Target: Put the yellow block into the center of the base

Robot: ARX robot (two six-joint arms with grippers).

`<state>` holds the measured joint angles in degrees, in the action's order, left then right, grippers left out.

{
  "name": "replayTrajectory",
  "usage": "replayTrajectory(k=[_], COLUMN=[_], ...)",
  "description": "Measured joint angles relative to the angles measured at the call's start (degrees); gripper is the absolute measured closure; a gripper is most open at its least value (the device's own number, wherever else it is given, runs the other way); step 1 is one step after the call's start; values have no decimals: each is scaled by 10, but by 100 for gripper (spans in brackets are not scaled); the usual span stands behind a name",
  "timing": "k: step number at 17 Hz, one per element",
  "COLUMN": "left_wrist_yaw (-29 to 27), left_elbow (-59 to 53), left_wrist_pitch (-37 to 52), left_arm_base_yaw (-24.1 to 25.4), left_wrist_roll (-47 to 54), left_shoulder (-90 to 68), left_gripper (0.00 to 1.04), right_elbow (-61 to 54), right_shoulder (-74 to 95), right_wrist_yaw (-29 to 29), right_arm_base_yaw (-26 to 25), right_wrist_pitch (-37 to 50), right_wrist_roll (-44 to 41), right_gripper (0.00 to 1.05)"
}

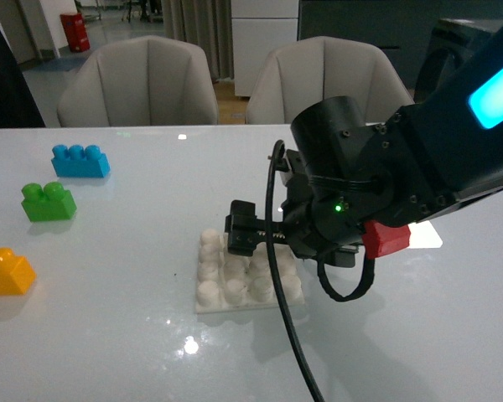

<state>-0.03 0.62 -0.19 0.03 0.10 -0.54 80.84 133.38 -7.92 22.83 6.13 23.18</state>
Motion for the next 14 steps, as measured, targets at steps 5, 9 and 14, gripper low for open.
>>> replayTrajectory(k=[5, 9, 14], left_wrist_yaw=[0, 0, 0], left_elbow=[0, 0, 0], left_wrist_pitch=[0, 0, 0], left_arm_base_yaw=[0, 0, 0], left_wrist_roll=[0, 0, 0], left_shoulder=[0, 0, 0], left_gripper=[7, 7, 7], right_elbow=[-255, -577, -705], right_shoulder=[-283, -722, -1003], right_wrist_yaw=[3, -34, -56], right_arm_base_yaw=[-152, -330, -364], right_wrist_pitch=[181, 249, 132], right_wrist_roll=[23, -86, -217], right_gripper=[6, 13, 68])
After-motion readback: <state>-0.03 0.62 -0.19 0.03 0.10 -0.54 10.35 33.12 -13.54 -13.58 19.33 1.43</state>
